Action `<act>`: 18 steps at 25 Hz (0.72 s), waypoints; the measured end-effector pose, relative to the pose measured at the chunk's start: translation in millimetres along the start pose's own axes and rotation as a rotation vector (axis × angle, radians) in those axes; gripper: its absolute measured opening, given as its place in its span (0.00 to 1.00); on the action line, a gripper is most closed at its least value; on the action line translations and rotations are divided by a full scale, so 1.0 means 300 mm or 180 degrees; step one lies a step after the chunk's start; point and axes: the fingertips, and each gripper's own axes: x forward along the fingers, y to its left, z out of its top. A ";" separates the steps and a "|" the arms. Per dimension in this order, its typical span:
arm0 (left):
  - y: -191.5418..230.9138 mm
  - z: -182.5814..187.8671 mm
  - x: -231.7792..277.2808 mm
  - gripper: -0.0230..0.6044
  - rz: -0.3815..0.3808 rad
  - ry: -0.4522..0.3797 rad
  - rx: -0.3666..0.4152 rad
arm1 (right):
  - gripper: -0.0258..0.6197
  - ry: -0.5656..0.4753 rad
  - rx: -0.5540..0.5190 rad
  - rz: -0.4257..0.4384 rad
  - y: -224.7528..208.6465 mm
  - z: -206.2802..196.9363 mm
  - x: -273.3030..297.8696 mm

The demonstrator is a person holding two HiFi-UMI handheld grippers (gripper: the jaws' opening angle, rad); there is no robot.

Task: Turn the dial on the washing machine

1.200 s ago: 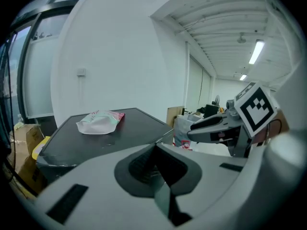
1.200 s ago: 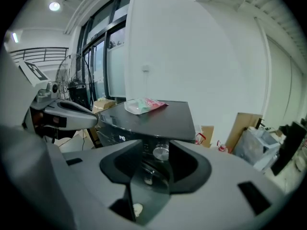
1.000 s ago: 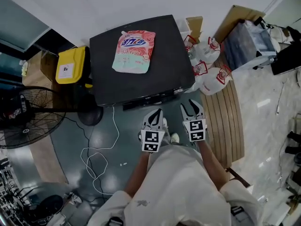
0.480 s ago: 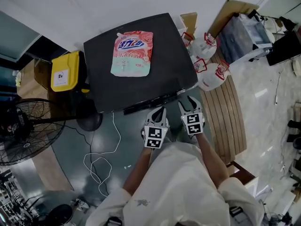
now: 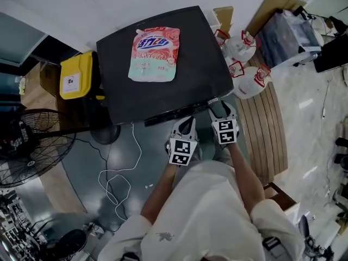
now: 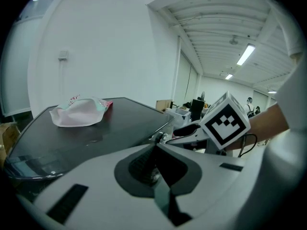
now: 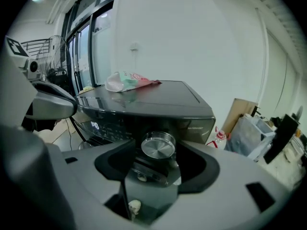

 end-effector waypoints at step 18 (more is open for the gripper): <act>-0.018 -0.019 0.038 0.06 0.0203 0.0105 -0.0039 | 0.46 0.0057 0.0278 0.0167 0.000 -0.027 0.085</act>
